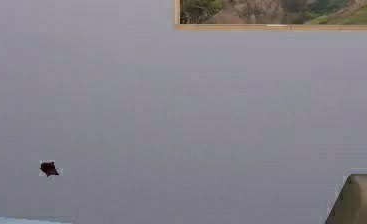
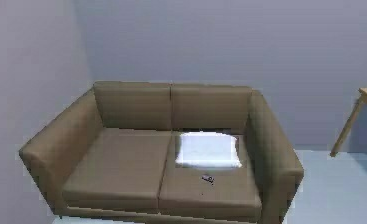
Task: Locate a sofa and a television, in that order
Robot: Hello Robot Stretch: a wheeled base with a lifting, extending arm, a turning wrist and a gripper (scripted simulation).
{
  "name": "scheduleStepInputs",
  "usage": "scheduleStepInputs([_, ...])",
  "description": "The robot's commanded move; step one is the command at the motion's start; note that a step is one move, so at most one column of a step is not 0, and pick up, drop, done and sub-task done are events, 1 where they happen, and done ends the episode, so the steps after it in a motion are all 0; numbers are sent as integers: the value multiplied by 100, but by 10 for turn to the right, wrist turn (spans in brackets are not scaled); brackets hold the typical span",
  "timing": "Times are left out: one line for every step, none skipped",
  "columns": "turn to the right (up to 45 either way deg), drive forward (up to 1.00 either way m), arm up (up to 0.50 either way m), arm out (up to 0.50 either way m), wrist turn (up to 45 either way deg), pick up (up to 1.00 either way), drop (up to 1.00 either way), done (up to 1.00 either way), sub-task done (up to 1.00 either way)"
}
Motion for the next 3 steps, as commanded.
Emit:
scheduleStepInputs([-450,0,0,0,0,0,0,0,0])
scheduleStepInputs([-330,0,0,0,0,0,0,0,0])
scheduleStepInputs([0,100,0,0,0,0,0,0,0])
